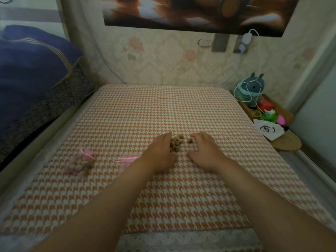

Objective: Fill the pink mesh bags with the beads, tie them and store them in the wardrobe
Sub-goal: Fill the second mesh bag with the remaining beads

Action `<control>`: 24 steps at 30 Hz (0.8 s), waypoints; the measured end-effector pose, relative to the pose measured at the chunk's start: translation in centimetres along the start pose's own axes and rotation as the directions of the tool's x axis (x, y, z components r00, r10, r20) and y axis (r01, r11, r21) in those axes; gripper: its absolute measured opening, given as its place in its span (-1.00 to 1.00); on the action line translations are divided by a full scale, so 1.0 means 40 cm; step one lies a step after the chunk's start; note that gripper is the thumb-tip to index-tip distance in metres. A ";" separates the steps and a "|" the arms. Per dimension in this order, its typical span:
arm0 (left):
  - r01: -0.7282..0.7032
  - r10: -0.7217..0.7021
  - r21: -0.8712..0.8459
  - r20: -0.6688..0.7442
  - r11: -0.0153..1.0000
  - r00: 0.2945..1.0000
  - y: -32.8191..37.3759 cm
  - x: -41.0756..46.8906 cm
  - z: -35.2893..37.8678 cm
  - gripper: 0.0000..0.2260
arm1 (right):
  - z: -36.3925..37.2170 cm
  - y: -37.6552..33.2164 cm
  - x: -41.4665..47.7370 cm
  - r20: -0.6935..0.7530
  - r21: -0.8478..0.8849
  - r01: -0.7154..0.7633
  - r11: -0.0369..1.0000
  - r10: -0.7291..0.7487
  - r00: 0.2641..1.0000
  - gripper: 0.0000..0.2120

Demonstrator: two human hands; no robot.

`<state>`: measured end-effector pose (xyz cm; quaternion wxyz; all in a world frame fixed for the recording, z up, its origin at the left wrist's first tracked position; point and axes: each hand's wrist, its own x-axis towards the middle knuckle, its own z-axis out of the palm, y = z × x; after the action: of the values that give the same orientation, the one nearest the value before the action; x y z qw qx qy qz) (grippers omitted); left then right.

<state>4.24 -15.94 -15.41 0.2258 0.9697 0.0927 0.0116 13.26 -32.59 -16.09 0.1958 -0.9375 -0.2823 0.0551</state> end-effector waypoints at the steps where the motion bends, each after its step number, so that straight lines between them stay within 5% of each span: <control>1: 0.007 -0.006 -0.003 0.015 1.000 1.000 -0.003 0.016 0.008 -0.25 | 0.006 0.007 0.017 0.017 0.013 -0.011 1.000 0.011 1.000 -0.28; 4: 0.000 0.000 -0.009 0.049 1.000 0.999 -0.020 0.060 0.030 -0.22 | 0.026 0.018 0.065 0.070 0.035 -0.020 0.999 0.018 0.997 -0.14; 7: -0.043 0.044 -0.021 0.045 0.999 0.998 -0.035 0.087 0.041 -0.23 | 0.039 0.008 0.096 0.131 0.043 0.028 0.999 -0.033 0.991 -0.22; 14: -0.063 0.065 -0.164 0.009 0.984 0.998 -0.043 0.074 0.040 -0.24 | 0.063 -0.040 0.094 0.074 0.155 0.215 0.964 -0.228 0.971 -0.50; 24: -0.147 0.141 -0.204 -0.045 0.968 0.989 -0.048 -0.064 0.009 -0.42 | 0.066 -0.081 -0.063 -0.019 0.287 0.275 0.918 -0.282 0.959 -0.48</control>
<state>1.42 -14.88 -16.51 0.3226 0.9448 0.0237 0.0521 8.96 -30.61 -17.23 0.3320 -0.8488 -0.4040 0.0778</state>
